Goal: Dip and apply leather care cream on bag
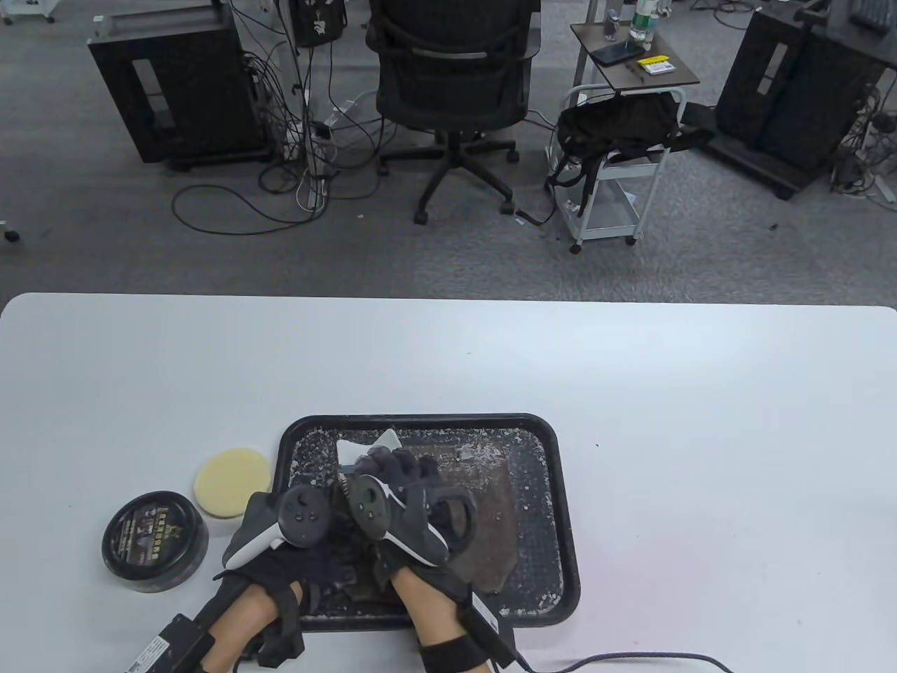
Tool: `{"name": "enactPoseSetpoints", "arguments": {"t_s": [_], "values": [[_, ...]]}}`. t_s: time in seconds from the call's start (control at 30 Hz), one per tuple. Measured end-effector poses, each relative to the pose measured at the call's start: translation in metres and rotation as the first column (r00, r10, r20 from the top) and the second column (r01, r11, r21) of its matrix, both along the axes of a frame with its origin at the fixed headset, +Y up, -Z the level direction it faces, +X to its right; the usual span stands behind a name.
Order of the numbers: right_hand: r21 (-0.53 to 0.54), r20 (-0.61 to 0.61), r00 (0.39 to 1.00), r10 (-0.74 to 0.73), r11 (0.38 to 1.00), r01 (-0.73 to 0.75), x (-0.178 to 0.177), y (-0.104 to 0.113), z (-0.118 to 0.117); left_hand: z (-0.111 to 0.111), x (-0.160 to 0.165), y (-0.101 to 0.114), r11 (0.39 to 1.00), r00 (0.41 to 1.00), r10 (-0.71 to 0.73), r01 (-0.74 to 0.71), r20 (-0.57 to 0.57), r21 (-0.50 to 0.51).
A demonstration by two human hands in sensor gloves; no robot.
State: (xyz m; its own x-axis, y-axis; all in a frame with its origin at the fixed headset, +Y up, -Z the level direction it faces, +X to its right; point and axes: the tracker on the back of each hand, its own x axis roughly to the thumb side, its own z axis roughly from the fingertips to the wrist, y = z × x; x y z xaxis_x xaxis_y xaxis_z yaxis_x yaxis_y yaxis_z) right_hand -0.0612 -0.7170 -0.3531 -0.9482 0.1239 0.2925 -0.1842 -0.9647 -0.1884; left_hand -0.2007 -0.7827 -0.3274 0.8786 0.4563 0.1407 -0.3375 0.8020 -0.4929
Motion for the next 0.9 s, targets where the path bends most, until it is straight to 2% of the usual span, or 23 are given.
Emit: {"name": "enactPoseSetpoints", "arguments": {"t_s": [0.1,0.23,0.47,0.63,0.9], "values": [[-0.052,-0.019,1.0,0.015,0.999,-0.016,-0.015,-0.01,-0.012,0.0,-0.003,-0.003,1.0,1.0,0.01,-0.01,0.01,-0.023],[-0.182,-0.013,0.998,-0.063,0.982,0.059,-0.022,-0.026,-0.025,0.001,-0.002,-0.005,0.999,1.0,-0.012,0.013,0.011,-0.048],[-0.32,-0.064,0.996,-0.058,0.947,0.035,-0.022,-0.039,-0.032,0.001,-0.001,-0.005,0.997,1.0,-0.025,0.025,-0.004,-0.076],[-0.249,-0.083,0.985,0.152,0.954,-0.168,-0.023,-0.038,-0.029,0.003,0.0,-0.005,0.995,0.999,-0.014,0.008,-0.051,-0.103],[-0.229,-0.033,0.975,0.221,0.948,-0.223,-0.002,-0.039,-0.028,0.004,0.004,-0.004,0.996,0.996,-0.03,0.023,-0.085,-0.081]]}}
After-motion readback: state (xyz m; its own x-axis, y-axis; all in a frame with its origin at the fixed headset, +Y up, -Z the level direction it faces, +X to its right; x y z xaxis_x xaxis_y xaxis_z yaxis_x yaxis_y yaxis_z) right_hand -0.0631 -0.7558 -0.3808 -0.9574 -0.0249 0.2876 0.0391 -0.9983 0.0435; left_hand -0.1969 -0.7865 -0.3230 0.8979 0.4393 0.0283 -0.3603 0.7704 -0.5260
